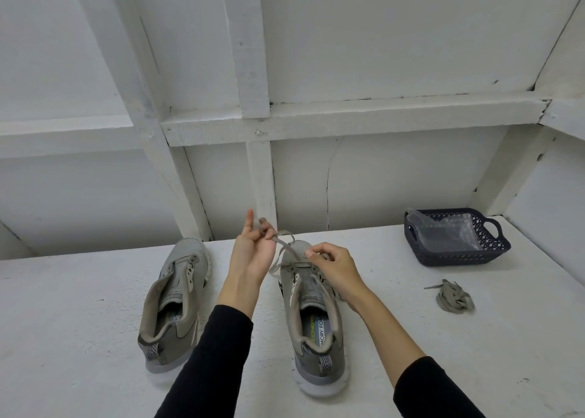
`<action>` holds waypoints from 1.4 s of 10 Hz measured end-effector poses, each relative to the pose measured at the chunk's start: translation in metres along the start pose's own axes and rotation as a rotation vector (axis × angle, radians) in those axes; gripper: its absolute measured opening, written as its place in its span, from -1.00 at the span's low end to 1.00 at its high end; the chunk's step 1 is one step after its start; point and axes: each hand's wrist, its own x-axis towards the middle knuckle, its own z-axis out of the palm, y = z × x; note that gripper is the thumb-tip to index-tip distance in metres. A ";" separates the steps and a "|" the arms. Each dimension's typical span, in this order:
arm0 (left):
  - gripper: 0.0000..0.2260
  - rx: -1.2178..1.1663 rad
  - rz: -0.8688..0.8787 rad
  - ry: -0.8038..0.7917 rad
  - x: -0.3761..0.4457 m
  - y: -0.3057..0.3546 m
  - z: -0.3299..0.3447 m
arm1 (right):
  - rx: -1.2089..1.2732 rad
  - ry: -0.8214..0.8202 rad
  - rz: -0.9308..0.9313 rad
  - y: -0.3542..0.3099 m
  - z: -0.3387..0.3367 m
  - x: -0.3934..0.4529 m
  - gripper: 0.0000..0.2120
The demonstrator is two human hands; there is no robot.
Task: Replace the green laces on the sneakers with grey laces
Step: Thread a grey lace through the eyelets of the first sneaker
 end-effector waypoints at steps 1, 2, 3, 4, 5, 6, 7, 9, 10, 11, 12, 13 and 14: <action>-0.57 -0.006 0.005 0.039 0.012 0.001 -0.009 | 0.007 0.008 0.000 0.000 0.001 0.000 -0.94; -0.56 -0.017 -0.012 0.046 0.021 0.001 -0.012 | 0.015 0.022 -0.020 -0.001 0.001 0.002 -0.88; -0.57 -0.038 -0.011 0.026 0.024 0.003 -0.013 | -0.016 -0.063 -0.043 -0.002 0.003 0.002 -0.83; -0.57 0.068 0.022 0.004 0.018 0.000 -0.006 | -0.102 -0.091 -0.079 -0.002 0.010 0.003 -0.76; -0.54 0.048 0.026 -0.026 -0.010 0.002 0.014 | -0.141 -0.129 -0.112 -0.006 0.016 0.004 -0.81; -0.57 -0.002 -0.017 0.013 -0.011 0.003 0.015 | -0.100 -0.128 -0.157 -0.008 0.014 0.003 -0.87; -0.64 0.171 0.118 0.104 -0.011 0.001 0.013 | 0.007 -0.045 -0.102 -0.007 0.005 0.001 -0.76; -0.71 1.031 0.551 0.100 -0.009 0.013 -0.005 | 0.037 0.320 -0.017 0.000 -0.022 0.004 -0.73; -0.70 1.227 0.552 -0.044 -0.008 0.014 -0.004 | -0.162 0.225 -0.057 -0.006 -0.028 0.004 -0.77; -0.75 1.395 0.435 -0.253 -0.008 0.003 -0.001 | -0.396 0.115 -0.112 -0.013 -0.027 0.004 -0.81; -0.79 1.504 0.344 -0.390 -0.012 -0.013 0.003 | -0.543 0.095 -0.205 -0.020 -0.026 -0.001 -0.88; -0.76 1.547 0.334 -0.464 -0.017 -0.026 0.007 | -0.546 0.095 -0.292 -0.025 -0.027 -0.006 -0.90; -0.82 1.549 0.356 -0.471 -0.021 -0.033 0.010 | -0.496 0.087 -0.307 -0.027 -0.031 -0.009 -0.90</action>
